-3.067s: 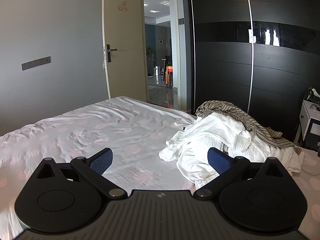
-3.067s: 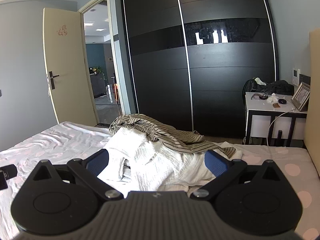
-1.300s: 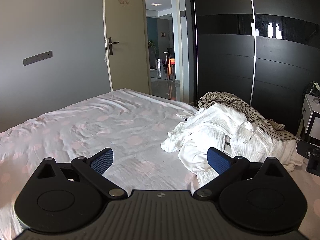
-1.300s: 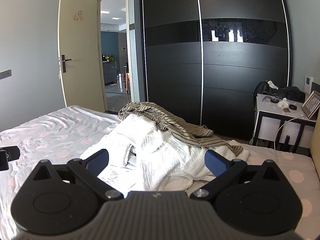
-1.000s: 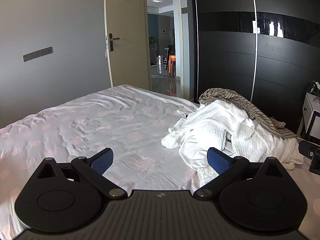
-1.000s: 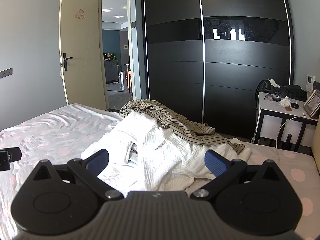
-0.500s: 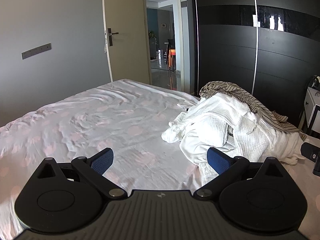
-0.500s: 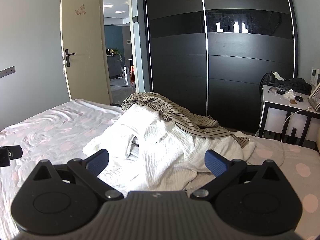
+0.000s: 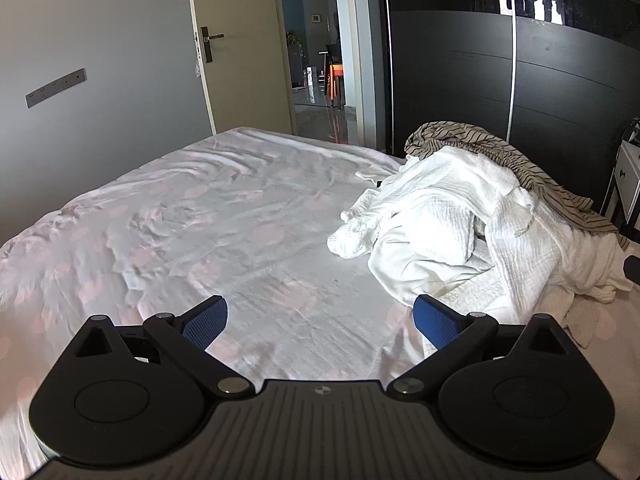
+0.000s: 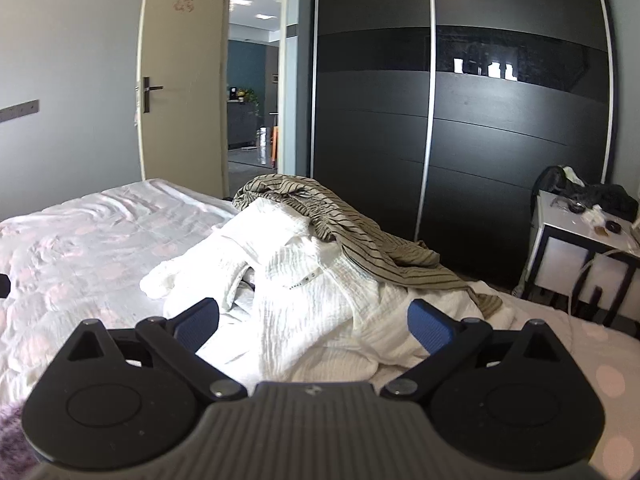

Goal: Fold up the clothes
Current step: 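Reach the right tool into the beige striped garment and close on it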

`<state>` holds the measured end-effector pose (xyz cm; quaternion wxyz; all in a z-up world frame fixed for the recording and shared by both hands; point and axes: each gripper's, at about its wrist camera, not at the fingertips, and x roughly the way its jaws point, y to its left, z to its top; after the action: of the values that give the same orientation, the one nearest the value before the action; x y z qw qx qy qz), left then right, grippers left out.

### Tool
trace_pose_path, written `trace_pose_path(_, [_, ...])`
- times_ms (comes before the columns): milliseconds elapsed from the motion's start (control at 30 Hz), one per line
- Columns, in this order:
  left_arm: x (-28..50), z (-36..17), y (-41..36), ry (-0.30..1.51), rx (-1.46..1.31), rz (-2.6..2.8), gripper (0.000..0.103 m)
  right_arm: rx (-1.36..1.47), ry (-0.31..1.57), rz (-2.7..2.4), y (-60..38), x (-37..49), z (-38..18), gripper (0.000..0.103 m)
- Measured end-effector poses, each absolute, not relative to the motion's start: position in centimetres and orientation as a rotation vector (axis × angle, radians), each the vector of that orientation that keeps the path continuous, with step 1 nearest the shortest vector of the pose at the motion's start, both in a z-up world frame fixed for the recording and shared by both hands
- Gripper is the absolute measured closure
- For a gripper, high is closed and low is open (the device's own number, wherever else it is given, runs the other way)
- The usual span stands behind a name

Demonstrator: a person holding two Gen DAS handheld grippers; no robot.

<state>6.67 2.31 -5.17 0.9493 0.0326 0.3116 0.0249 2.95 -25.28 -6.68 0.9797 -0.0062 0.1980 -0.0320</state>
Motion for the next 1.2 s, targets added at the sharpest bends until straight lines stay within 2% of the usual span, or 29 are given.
trace_pose_path(100, [8.3,-6.0,3.2,0.662,0.062,0.06,0.002,-0.035,0.413,-0.044,-26.1,5.8,-7.3,0.024])
trace_pose_path(200, [10.1,-7.0,4.0,0.69,0.067,0.075,0.002,-0.083,0.409,-0.047,-26.5,9.3,-7.8,0.027])
trace_pose_path(267, [11.2,-7.8,4.4,0.707,0.073,0.085,0.002,-0.129,0.415,-0.041,-26.7,12.0,-8.3,0.035])
trace_pose_path(367, [13.2,-9.0,5.0,0.738,0.072,0.099,0.002,-0.177,0.435,-0.032,-27.1,15.9,-9.0,0.038])
trace_pose_path(500, [15.8,-10.6,5.7,0.789,0.068,0.121,0.002,-0.25,0.458,-0.024,-27.2,20.8,-9.8,0.048])
trace_pose_path(733, [18.8,-13.0,6.7,0.861,0.053,0.16,0.003,-0.306,0.505,-0.015,-28.0,26.9,-11.2,0.053])
trace_pose_path(767, [19.0,-13.2,6.9,0.87,0.049,0.168,0.003,-0.312,0.512,-0.017,-28.2,27.6,-11.4,0.055])
trace_pose_path(867, [19.4,-13.7,7.6,0.891,0.038,0.189,0.003,-0.31,0.539,-0.03,-28.6,29.2,-11.8,0.073])
trace_pose_path(967, [19.3,-13.9,8.3,0.905,0.028,0.209,0.003,-0.252,0.568,-0.016,-29.1,29.6,-11.5,0.079])
trace_pose_path(1000, [19.1,-13.8,8.5,0.907,0.024,0.215,0.003,-0.248,0.567,-0.008,-28.9,29.4,-11.2,0.09])
trace_pose_path(1133, [17.9,-13.1,9.1,0.902,0.009,0.229,0.003,-0.261,0.523,0.047,-27.0,27.7,-9.5,0.099])
trace_pose_path(1200, [16.9,-12.4,9.5,0.89,0.004,0.236,0.003,-0.26,0.498,0.092,-25.4,26.3,-8.2,0.1])
